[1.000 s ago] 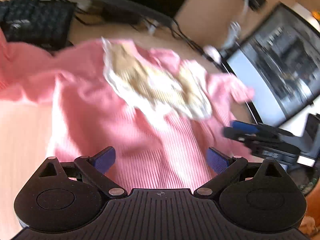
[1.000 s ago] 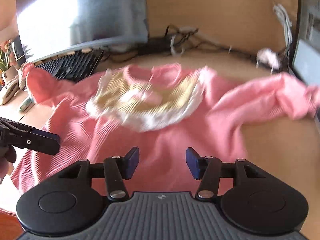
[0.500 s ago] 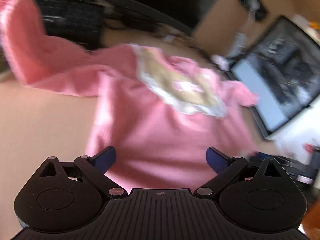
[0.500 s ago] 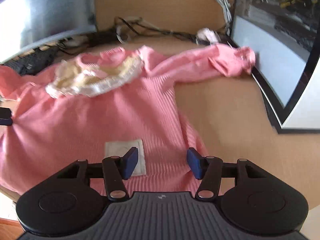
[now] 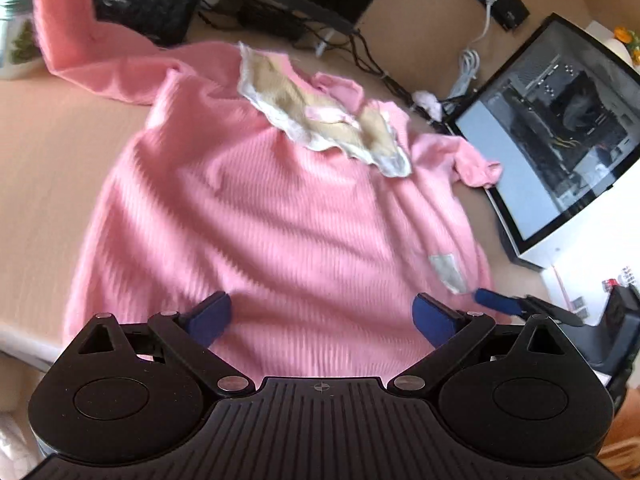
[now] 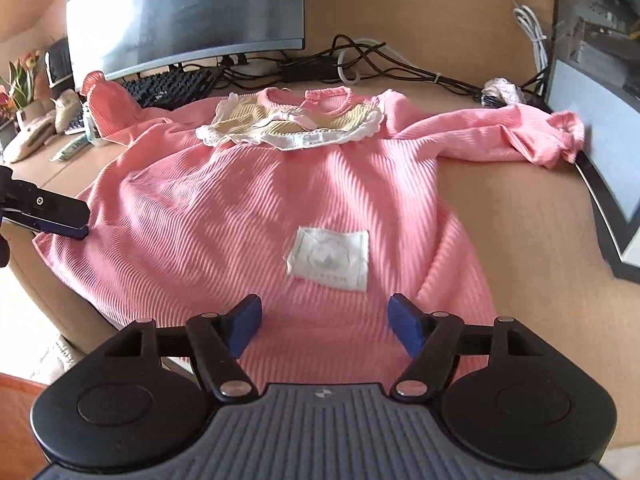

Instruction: Fold clothes

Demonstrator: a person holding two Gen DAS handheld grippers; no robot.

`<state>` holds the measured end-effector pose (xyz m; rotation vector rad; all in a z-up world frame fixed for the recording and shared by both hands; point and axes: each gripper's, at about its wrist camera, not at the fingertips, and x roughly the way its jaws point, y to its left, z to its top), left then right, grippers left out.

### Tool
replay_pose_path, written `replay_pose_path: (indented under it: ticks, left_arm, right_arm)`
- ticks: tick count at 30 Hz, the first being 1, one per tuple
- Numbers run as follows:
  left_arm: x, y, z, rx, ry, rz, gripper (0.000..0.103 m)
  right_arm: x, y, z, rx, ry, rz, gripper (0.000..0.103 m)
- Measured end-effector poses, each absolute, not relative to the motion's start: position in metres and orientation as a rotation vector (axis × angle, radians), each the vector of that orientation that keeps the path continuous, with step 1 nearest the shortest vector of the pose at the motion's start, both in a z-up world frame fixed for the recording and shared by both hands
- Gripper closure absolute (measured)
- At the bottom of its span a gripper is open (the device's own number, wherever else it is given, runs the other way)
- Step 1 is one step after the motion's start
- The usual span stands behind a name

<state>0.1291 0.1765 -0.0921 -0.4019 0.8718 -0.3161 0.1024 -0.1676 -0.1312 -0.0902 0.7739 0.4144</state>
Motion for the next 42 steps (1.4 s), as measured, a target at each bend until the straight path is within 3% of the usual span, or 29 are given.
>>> replay_pose_path:
  ticks: [4, 9, 12, 20, 22, 24, 31, 34, 36, 39, 42]
  left_arm:
    - [0.118, 0.180, -0.092, -0.405, 0.863, -0.230, 0.003]
    - [0.110, 0.195, -0.082, -0.390, 0.808, -0.069, 0.003]
    - [0.130, 0.228, -0.059, -0.366, 0.719, 0.135, 0.003]
    - [0.199, 0.290, -0.042, -0.480, 0.647, 0.243, 0.004]
    - [0.212, 0.293, -0.049, -0.503, 0.662, 0.250, 0.008]
    - [0.226, 0.296, -0.057, -0.532, 0.680, 0.254, 0.020]
    - [0.245, 0.299, -0.079, -0.652, 0.707, 0.266, 0.024]
    - [0.252, 0.300, -0.083, -0.682, 0.704, 0.309, 0.035]
    - [0.255, 0.298, -0.084, -0.671, 0.698, 0.320, 0.055]
    - [0.256, 0.294, -0.082, -0.646, 0.689, 0.349, 0.072]
    - [0.257, 0.290, -0.073, -0.590, 0.666, 0.369, 0.082]
  right_arm:
    - [0.096, -0.166, -0.132, -0.085, 0.768, 0.436, 0.027]
    - [0.099, -0.159, -0.131, -0.083, 0.792, 0.467, 0.008]
    - [0.101, -0.153, -0.132, -0.068, 0.809, 0.456, 0.002]
    - [0.137, -0.134, -0.101, 0.046, 0.762, 0.376, 0.000]
    - [0.159, -0.127, -0.098, 0.069, 0.751, 0.329, 0.000]
    - [0.184, -0.122, -0.101, 0.120, 0.750, 0.281, 0.000]
    - [0.241, -0.103, -0.117, 0.004, 0.740, 0.231, 0.000]
    - [0.251, -0.107, -0.131, -0.007, 0.774, 0.266, 0.000]
    - [0.254, -0.109, -0.139, -0.018, 0.772, 0.287, 0.000]
    - [0.254, -0.108, -0.145, -0.046, 0.755, 0.302, 0.000]
    - [0.254, -0.107, -0.145, -0.064, 0.758, 0.311, 0.000]
